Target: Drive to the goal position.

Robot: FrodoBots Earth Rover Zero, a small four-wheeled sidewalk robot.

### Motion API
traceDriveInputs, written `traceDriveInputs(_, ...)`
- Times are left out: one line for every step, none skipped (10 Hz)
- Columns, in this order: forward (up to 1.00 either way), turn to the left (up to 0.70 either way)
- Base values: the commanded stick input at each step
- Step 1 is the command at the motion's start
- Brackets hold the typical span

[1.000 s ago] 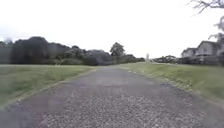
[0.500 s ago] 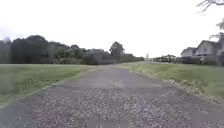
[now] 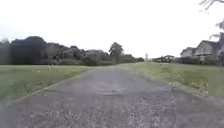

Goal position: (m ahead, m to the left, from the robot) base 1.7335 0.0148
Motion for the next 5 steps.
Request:
traceDriveInputs(0.70, 0.00)
traceDriveInputs(0.70, 0.00)
traceDriveInputs(0.70, 0.00)
traceDriveInputs(0.70, 0.00)
traceDriveInputs(0.70, 0.00)
